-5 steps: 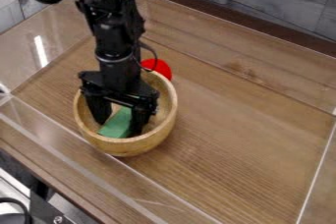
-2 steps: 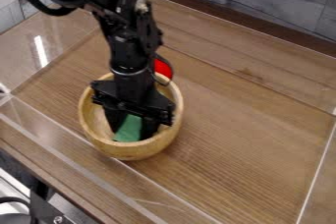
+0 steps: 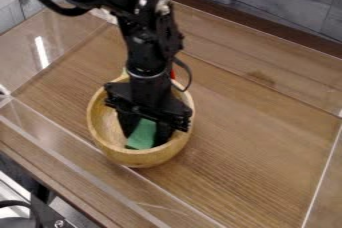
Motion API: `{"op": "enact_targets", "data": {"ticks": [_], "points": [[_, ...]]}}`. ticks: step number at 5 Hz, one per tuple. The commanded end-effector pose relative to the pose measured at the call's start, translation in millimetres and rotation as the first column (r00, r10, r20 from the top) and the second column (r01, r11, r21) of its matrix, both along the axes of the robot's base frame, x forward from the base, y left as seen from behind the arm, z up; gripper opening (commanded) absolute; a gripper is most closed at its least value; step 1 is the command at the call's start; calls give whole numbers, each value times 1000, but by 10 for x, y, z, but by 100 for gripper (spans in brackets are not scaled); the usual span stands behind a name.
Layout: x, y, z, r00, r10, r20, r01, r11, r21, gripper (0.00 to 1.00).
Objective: Remove the green stick from the brown bowl and put it on the table
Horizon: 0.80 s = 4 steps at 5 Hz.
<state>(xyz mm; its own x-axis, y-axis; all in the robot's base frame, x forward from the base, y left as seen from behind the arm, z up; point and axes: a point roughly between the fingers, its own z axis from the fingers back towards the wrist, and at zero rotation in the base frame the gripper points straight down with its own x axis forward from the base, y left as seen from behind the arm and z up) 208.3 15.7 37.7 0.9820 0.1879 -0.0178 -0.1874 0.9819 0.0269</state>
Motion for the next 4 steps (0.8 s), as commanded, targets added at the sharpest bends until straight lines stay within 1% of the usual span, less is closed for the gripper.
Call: {"op": "enact_targets", "data": {"ticks": [1, 2, 3, 4], "points": [[114, 170, 195, 997, 45, 64, -46, 999, 10, 0], [124, 369, 225, 993, 88, 74, -89, 996, 15, 0], [70, 375, 112, 993, 81, 83, -83, 996, 18, 0], [17, 384, 26, 993, 78, 85, -80, 997, 24, 0]]}}
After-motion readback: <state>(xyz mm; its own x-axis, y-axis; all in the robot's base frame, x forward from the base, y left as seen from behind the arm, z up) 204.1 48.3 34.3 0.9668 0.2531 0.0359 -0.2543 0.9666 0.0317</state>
